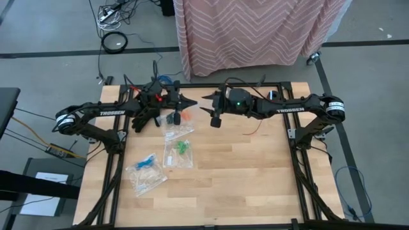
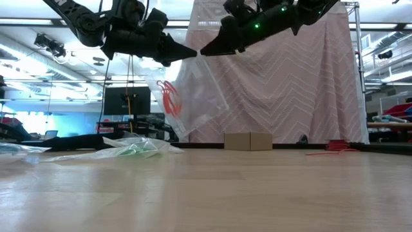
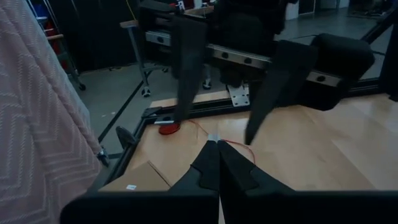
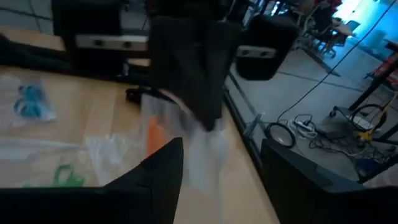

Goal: Sort rubber bands
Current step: Close the transparent zip bag

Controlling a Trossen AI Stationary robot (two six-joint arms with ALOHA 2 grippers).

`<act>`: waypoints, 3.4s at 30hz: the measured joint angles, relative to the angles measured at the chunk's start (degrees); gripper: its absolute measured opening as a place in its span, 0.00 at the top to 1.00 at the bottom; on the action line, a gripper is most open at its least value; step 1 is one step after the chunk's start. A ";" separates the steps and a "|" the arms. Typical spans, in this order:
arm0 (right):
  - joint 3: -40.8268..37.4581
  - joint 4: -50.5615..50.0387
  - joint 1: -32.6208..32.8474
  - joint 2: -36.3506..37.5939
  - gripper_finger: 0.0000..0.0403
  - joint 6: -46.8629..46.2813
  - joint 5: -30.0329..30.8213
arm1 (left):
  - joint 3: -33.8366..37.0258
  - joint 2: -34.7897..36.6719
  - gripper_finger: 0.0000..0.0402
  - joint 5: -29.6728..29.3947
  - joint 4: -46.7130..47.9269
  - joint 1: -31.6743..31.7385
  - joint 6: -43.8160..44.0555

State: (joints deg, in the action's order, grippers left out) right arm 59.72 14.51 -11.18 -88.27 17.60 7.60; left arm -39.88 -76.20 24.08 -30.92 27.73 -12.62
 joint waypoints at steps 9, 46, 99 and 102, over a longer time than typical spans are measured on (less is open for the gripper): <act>0.02 0.96 -0.67 -0.81 0.60 -0.13 -4.07 | 0.00 -0.02 1.00 1.15 -1.02 -0.07 1.29; 0.04 1.17 -1.12 -0.74 0.97 3.06 -6.32 | 0.04 -0.04 1.00 3.87 -2.23 -1.28 2.49; 0.02 -5.55 1.75 -0.68 1.00 3.20 5.48 | -10.67 0.02 0.56 -15.43 22.54 -6.76 -8.78; 0.02 -5.53 2.21 -0.68 1.00 3.68 5.47 | -10.67 0.02 0.56 -15.41 22.77 -6.76 -7.96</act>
State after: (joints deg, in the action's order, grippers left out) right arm 59.75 8.98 -8.98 -88.95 21.28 13.07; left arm -50.54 -76.18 8.67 -8.15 20.97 -20.58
